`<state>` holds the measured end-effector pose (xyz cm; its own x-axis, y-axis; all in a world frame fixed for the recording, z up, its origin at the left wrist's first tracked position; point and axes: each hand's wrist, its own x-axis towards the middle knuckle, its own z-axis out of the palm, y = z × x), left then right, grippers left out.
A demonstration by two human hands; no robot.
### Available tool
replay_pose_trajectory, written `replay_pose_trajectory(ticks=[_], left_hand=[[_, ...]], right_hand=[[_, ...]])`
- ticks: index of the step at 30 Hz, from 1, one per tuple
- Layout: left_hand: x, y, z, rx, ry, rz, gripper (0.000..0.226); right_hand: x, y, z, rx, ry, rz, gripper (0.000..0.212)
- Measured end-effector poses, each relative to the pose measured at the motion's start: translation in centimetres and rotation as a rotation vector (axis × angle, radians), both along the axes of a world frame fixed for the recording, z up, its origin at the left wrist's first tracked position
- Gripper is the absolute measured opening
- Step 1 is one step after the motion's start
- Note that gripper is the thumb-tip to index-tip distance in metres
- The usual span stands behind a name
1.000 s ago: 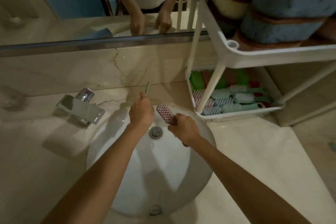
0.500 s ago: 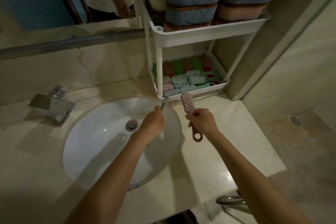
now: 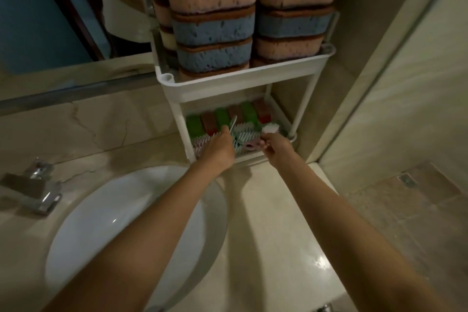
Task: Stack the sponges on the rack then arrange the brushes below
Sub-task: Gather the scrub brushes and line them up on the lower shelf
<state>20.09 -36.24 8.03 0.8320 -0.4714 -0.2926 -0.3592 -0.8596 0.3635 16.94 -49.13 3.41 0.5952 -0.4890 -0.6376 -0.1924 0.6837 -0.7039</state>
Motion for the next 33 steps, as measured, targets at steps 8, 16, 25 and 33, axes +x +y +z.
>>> replay_pose_trajectory(ticks=[8,16,25,33], left_hand=[[3.1,-2.5,-1.7,0.001,0.04,-0.044,0.054],[4.3,-3.1,-3.6,-0.129,0.075,-0.015,0.046],[4.5,-3.2,-3.3,-0.295,0.002,0.034,0.035],[4.1,-2.8,-2.9,-0.305,-0.08,0.039,0.024]], right_hand=[[4.8,-2.9,-1.3,0.022,0.05,-0.092,0.026],[7.0,-4.3,-2.7,0.05,0.065,-0.123,0.016],[7.9,-5.3,-3.7,-0.016,0.126,-0.081,0.024],[6.3,-5.4,-2.6,-0.001,0.105,-0.132,0.012]])
